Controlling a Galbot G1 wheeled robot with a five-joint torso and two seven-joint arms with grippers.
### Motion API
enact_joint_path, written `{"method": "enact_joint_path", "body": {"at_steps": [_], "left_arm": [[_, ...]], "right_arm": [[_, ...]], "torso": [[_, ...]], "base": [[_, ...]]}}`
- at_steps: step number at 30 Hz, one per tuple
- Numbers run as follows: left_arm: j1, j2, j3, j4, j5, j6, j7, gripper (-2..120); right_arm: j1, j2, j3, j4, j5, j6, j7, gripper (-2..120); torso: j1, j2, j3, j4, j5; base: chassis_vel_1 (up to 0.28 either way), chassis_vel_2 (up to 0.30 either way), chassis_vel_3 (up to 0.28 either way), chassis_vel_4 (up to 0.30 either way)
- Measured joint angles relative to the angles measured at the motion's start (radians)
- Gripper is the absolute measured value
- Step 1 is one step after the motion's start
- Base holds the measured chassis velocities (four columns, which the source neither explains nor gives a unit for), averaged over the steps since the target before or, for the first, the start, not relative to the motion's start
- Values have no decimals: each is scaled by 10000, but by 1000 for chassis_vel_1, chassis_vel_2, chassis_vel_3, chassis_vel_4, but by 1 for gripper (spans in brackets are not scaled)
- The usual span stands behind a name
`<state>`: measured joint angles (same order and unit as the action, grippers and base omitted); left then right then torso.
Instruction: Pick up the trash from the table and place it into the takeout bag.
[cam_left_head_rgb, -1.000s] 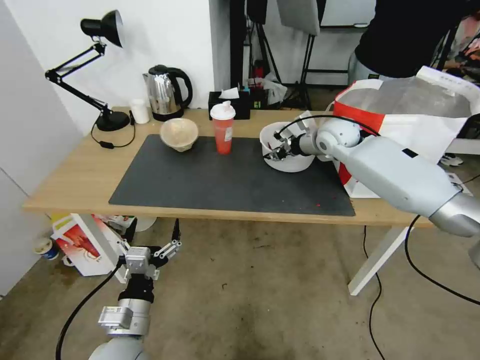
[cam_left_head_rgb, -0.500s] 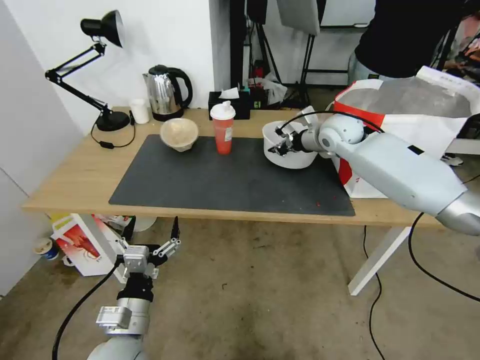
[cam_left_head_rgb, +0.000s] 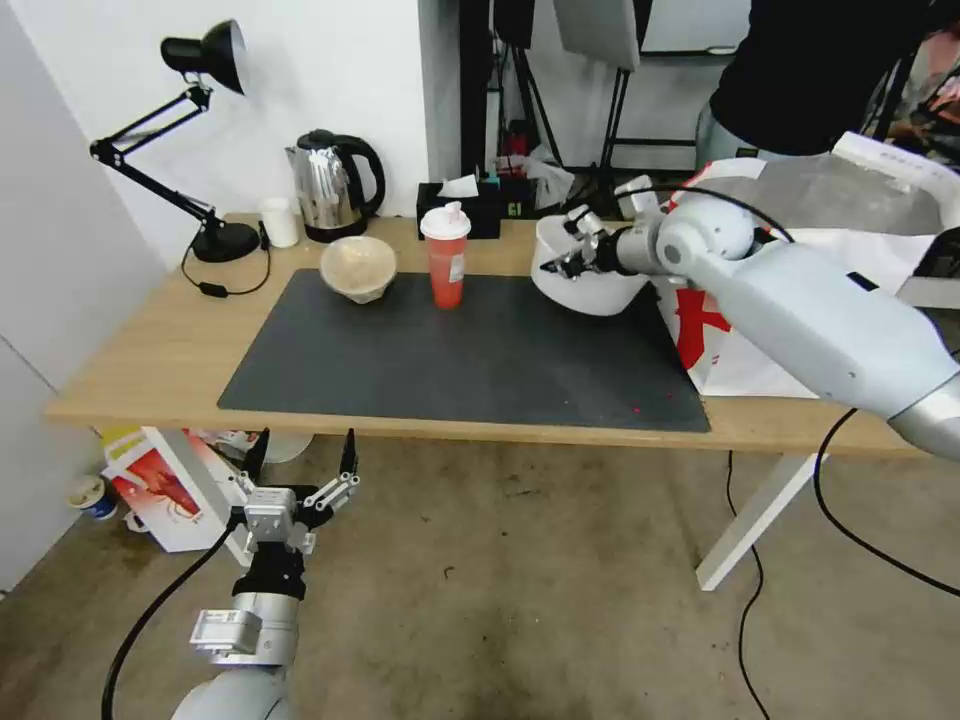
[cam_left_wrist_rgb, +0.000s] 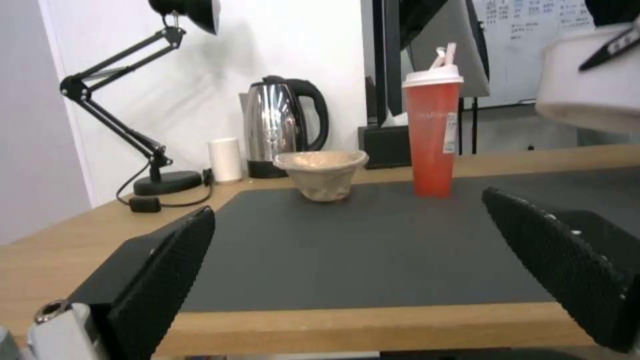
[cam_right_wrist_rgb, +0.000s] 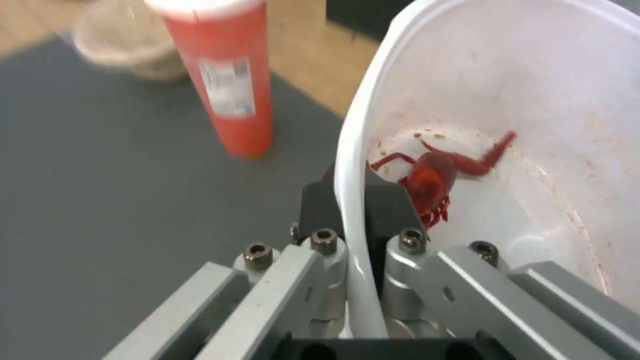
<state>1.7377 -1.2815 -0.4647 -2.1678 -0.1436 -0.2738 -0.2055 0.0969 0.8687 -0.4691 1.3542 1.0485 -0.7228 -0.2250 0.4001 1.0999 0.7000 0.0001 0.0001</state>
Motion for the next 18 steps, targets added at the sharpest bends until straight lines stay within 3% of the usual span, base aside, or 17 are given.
{"method": "enact_joint_path", "body": {"at_steps": [10,18], "left_arm": [[-4,106,-53,-132,-90,0,-3,100],[69,103,-70,-258,-90,1,-12,100]], "right_arm": [[1006,-714,960,1014,1491,11,318,0],[1643,-788,837,1164,2092,17,452,0]], "torso": [[0,1,0,0,-2],[-3,1,-2,-1,-3]], "base": [[0,0,0,0],[0,0,0,0]]}}
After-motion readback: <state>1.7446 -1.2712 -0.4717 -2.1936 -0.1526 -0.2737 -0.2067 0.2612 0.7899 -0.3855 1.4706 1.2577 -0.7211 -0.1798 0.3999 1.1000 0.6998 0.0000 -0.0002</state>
